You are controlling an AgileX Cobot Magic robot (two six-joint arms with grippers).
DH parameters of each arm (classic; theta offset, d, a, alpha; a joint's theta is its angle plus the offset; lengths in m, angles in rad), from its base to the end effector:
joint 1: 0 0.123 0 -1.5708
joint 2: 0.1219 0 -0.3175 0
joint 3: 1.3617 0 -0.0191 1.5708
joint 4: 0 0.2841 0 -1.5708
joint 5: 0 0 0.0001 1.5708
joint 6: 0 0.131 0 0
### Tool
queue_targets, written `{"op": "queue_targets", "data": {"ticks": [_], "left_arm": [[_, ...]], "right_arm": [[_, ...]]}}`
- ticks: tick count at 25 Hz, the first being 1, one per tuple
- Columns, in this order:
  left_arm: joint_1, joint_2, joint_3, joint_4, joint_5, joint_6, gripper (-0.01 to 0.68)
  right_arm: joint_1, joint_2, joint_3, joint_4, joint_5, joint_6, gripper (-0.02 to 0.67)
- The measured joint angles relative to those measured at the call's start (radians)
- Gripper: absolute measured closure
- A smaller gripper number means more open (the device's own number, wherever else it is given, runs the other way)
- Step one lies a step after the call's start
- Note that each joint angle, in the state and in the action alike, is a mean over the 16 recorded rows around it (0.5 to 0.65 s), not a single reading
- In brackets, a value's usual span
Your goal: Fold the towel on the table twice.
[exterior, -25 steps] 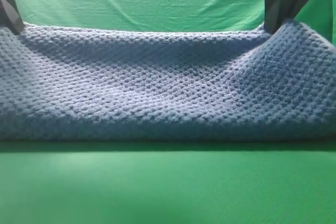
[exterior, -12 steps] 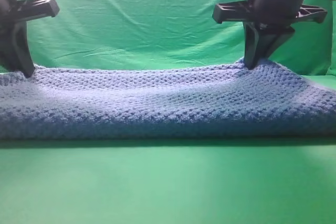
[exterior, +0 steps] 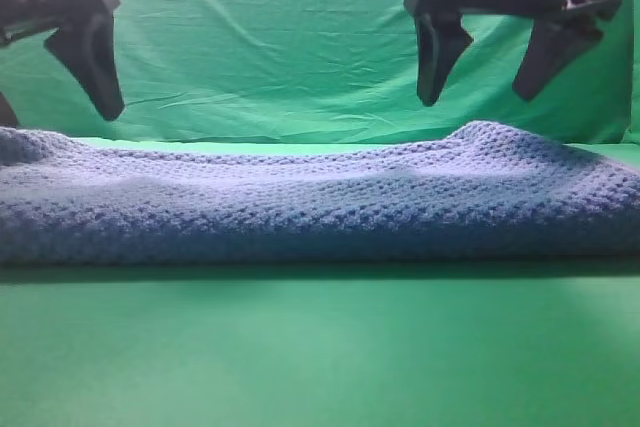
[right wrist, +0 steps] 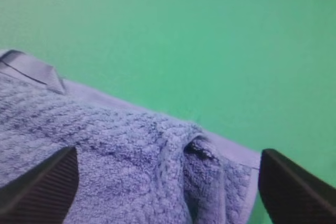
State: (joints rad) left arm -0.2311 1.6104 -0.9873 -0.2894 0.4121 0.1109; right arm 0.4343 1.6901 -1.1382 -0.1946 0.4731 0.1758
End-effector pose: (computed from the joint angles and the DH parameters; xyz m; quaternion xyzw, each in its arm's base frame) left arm 0.3689 -0.1022 0.2031 0.0538 0.9466 -0.1135 0.2969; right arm 0.3825 0.1647 0.2164 -0.1897 0.9291 0.0272 0.3162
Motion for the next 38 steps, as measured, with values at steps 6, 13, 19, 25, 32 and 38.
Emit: {"op": "queue_targets", "data": {"ticks": [6, 13, 19, 25, 32, 38], "left_arm": [[0.001, -0.089, -0.147, 0.004, 0.242, 0.032, 0.306], [0.002, -0.245, -0.272, -0.04, 0.474, 0.078, 0.572], [0.002, -0.445, -0.258, -0.118, 0.568, 0.125, 0.667], [0.002, -0.699, -0.142, -0.18, 0.581, 0.164, 0.673], [0.002, -0.996, 0.056, -0.197, 0.541, 0.185, 0.673], [0.002, -1.229, 0.22, -0.196, 0.483, 0.192, 0.673]], "right_arm": [[0.0, -0.192, 0.0, 0.0, 0.126, 0.0, 0.257], [0.0, -0.457, 0.0, 0.003, 0.316, -0.001, 0.524], [0.0, -0.684, 0.027, 0.016, 0.457, -0.004, 0.64], [0.0, -0.922, 0.111, 0.036, 0.53, -0.018, 0.649], [0.0, -1.181, 0.262, 0.069, 0.525, -0.065, 0.649], [0.0, -1.344, 0.385, 0.127, 0.477, -0.142, 0.649]]}}
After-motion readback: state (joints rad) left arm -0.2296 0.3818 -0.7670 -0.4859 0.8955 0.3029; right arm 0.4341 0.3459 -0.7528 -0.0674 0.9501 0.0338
